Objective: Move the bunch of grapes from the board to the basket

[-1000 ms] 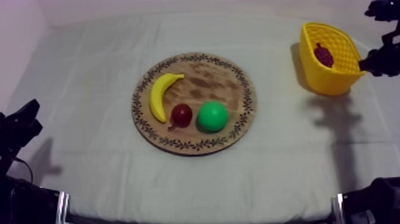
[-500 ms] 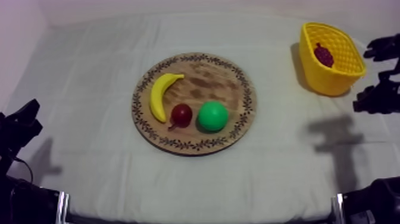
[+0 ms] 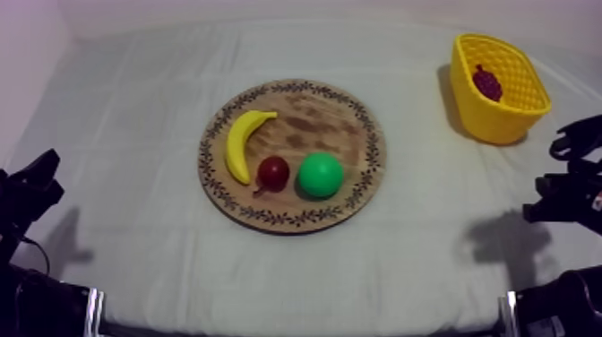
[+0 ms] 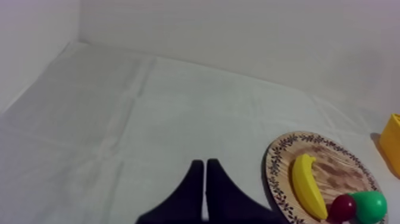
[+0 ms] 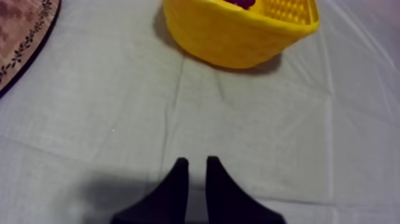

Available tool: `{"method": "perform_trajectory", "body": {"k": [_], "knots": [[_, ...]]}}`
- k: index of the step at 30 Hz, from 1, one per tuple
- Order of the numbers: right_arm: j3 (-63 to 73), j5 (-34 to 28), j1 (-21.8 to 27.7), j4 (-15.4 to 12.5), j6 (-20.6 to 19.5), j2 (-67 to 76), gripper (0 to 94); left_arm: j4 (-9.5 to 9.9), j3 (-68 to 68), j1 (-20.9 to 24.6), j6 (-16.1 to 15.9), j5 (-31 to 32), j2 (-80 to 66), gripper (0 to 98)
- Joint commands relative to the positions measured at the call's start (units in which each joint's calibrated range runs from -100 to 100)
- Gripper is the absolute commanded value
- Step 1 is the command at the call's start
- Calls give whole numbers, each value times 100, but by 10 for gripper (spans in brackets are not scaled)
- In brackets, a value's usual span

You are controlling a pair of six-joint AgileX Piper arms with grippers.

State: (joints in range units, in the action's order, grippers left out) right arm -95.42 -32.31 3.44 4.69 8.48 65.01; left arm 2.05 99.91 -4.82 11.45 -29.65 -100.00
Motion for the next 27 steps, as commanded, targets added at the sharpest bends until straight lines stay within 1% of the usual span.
{"method": "perform_trajectory", "body": {"k": [1,4,12,17,27], "knots": [[-188,29,30,-89,89,467,34,2,-2,0,2,-1,0,1],[-345,40,55,-255,188,855,16,2,-2,0,2,-1,0,1],[-431,-53,155,-530,19,1739,7,2,-2,0,3,-1,0,1],[-435,-90,242,-575,-14,2091,11,2,-2,0,3,-1,0,1],[-436,-143,298,-584,297,2525,6,2,-2,0,3,-1,0,1]]}}
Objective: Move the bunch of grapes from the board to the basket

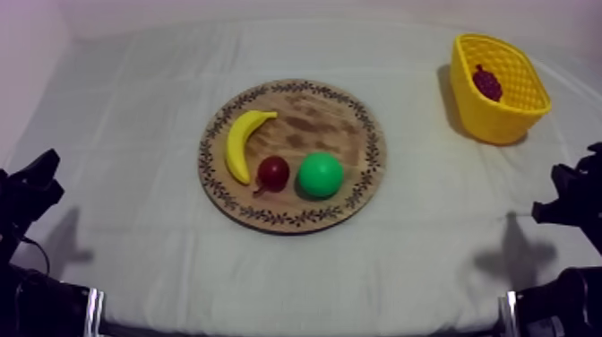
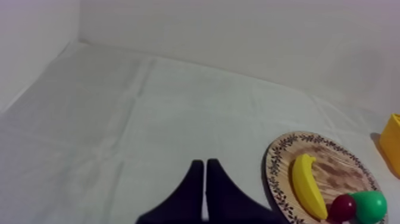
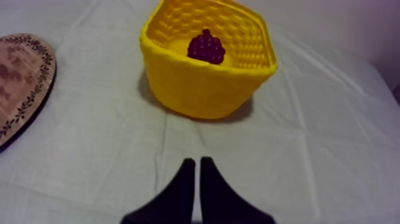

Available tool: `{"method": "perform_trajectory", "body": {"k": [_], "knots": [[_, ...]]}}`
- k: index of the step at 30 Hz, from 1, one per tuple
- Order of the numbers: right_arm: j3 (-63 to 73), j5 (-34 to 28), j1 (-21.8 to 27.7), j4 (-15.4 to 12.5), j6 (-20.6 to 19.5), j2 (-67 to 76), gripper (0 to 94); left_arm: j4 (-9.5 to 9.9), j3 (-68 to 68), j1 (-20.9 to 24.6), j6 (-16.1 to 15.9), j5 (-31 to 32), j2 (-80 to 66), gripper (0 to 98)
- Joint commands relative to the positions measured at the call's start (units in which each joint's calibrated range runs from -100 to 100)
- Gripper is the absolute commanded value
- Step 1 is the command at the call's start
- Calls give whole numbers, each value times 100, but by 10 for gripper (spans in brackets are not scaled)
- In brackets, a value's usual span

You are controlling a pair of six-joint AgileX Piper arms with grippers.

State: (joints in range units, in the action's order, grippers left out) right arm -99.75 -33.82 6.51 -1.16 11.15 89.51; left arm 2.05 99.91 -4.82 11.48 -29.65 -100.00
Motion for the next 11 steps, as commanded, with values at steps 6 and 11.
{"method": "perform_trajectory", "body": {"k": [6,11], "knots": [[-3,-85,-146,-2,95,530,5,2,-2,0,-2,-1,0,1],[-3,-126,-195,-3,96,609,5,2,-2,0,-2,-1,0,1]]}}
